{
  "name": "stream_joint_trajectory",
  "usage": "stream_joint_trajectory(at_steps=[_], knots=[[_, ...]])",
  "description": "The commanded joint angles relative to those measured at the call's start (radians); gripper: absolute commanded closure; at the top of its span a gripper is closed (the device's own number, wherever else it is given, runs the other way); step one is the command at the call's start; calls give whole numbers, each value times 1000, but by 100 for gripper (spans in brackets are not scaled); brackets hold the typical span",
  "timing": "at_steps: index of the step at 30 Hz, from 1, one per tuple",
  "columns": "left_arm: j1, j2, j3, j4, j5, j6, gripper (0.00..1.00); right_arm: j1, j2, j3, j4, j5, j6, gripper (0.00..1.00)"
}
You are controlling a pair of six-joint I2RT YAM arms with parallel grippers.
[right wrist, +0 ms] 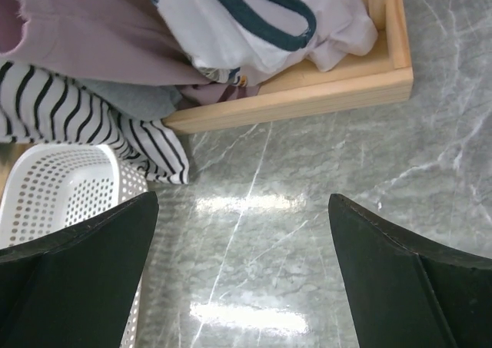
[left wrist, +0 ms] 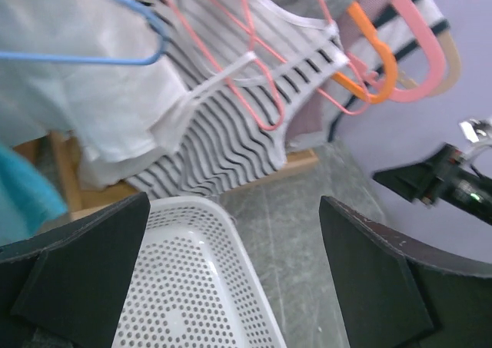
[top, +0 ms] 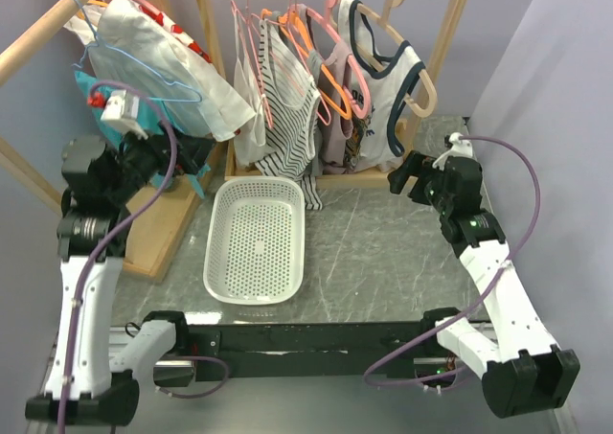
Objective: Remove the tank top from the hanger
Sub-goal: Pick up the hanger from the clothesline.
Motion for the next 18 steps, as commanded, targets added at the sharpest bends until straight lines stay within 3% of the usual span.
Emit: stream_joint_trajectory(at_steps=[1, 4, 5, 6, 10, 11, 12, 13, 17, 18], knots=[[0, 72, 89, 126, 270, -22, 1, -3, 77, 86, -35, 37, -29, 0], [0, 70, 30, 301, 455, -152, 1, -3, 150, 147, -58, 53, -50, 0], [-2, 67, 5, 471, 509, -216, 1, -2, 168, 165, -67, 57, -53, 0], [0, 84, -9, 531, 531, -355, 1, -3, 202, 199, -80, 59, -55, 0], [-34, 196, 115, 633, 666, -448, 0, -3, 266, 236, -52, 22, -50, 0], [-55, 209, 156, 581, 654, -386, 1, -3, 286, 239, -45, 17, -49, 0], [-81, 228, 247, 403, 549, -217, 1, -3, 298, 253, -45, 13, -46, 0], [-142, 242, 287, 337, 493, -145, 1, -3, 311, 262, -46, 7, -41, 0], [-198, 399, 483, 95, 280, 3, 1, -3, 369, 299, -52, -19, -41, 0], [-221, 483, 582, -26, 91, 56, 1, -3, 375, 319, -66, -19, -41, 0]])
